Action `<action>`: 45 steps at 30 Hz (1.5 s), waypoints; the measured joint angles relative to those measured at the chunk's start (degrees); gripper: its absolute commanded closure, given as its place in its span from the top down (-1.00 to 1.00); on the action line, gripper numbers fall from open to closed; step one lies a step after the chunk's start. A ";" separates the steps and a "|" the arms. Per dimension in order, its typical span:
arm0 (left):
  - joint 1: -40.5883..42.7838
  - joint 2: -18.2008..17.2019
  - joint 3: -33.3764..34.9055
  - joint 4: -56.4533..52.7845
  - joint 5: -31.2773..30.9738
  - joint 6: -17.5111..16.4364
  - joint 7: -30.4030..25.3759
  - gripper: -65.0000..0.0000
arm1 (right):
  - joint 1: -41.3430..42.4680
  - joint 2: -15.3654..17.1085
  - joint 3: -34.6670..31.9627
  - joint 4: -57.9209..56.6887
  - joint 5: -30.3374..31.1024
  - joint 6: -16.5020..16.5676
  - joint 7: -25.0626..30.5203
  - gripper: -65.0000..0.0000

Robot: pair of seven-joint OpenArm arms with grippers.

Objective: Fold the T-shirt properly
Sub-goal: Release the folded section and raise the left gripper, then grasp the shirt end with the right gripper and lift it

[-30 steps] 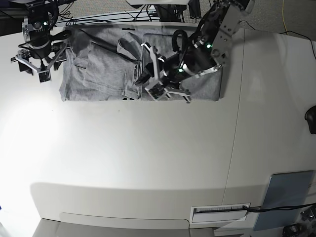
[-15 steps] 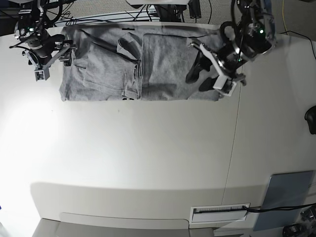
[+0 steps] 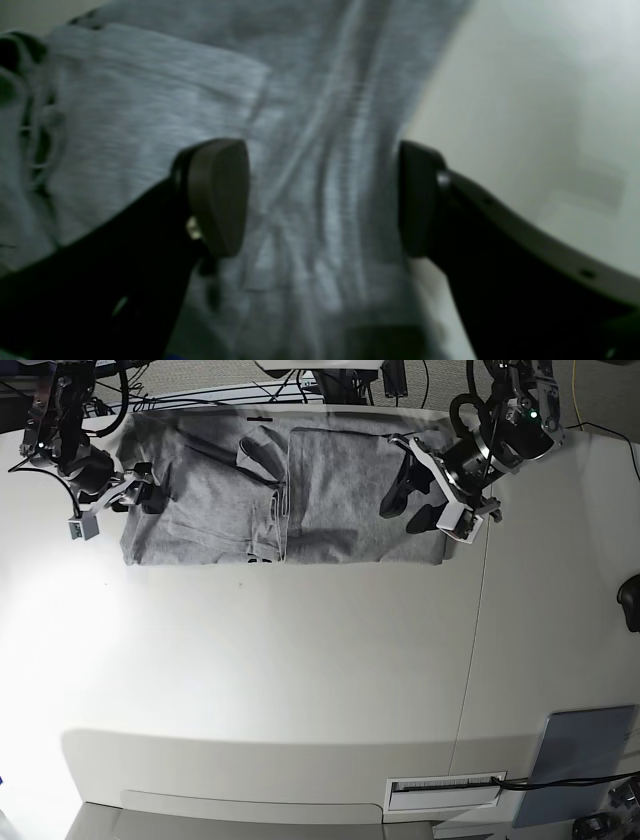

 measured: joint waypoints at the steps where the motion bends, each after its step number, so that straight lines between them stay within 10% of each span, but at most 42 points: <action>1: -0.02 0.00 0.00 0.00 0.00 0.00 0.00 -0.13 | 0.04 -0.17 0.00 0.00 0.92 0.68 -0.70 0.34; 22: -0.02 0.02 0.00 0.00 0.44 0.00 0.00 -0.13 | 0.04 -5.53 -0.87 0.04 4.52 3.21 -0.83 0.33; 33: -0.02 0.00 0.00 0.00 0.44 0.00 0.00 -0.13 | 0.00 -5.68 -1.27 -0.26 -2.03 2.93 1.53 -0.94; 45: 0.79 0.00 0.00 0.00 2.75 0.04 0.02 -0.13 | -0.59 -0.17 7.15 0.63 -7.06 2.19 -2.19 -1.00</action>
